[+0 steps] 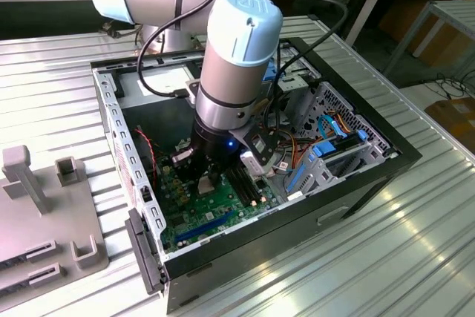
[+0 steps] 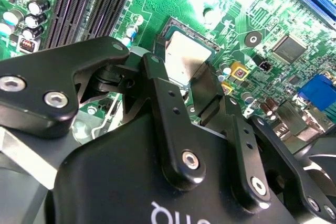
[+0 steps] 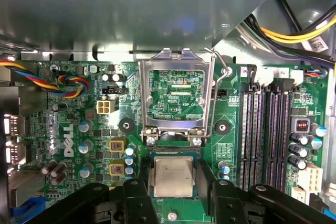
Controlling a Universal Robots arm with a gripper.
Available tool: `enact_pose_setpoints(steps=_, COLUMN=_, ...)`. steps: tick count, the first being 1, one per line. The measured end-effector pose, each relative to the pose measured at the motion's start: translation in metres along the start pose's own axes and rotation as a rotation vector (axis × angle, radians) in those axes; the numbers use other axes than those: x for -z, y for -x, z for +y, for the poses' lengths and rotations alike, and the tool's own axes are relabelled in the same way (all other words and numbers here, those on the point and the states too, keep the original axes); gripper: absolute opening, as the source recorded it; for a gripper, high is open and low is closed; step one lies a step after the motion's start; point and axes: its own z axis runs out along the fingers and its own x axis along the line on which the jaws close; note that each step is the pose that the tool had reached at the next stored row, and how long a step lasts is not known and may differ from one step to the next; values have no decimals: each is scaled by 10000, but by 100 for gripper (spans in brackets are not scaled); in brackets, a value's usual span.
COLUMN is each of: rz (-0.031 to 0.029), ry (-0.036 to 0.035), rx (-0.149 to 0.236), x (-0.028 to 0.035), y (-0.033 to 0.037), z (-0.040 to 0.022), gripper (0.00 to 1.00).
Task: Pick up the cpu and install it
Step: 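Place the cpu into insertion slot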
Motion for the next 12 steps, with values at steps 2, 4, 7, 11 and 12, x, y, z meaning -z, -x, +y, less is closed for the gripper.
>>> enact_pose_setpoints(steps=2, rz=0, ry=5, rx=2, x=-7, y=-7, z=0, gripper=47)
enact_pose_setpoints(steps=4, rz=0, ry=4, rx=2, x=-13, y=-10, z=1, gripper=47)
enact_pose_setpoints(steps=7, rz=-1, ry=6, rx=31, x=-15, y=-10, z=-1, gripper=47)
enact_pose_setpoints(steps=11, rz=4, ry=10, rx=31, x=46, y=-13, z=-2, gripper=47)
enact_pose_setpoints(steps=12, rz=4, ry=24, rx=32, x=47, y=-13, z=-2, gripper=47)
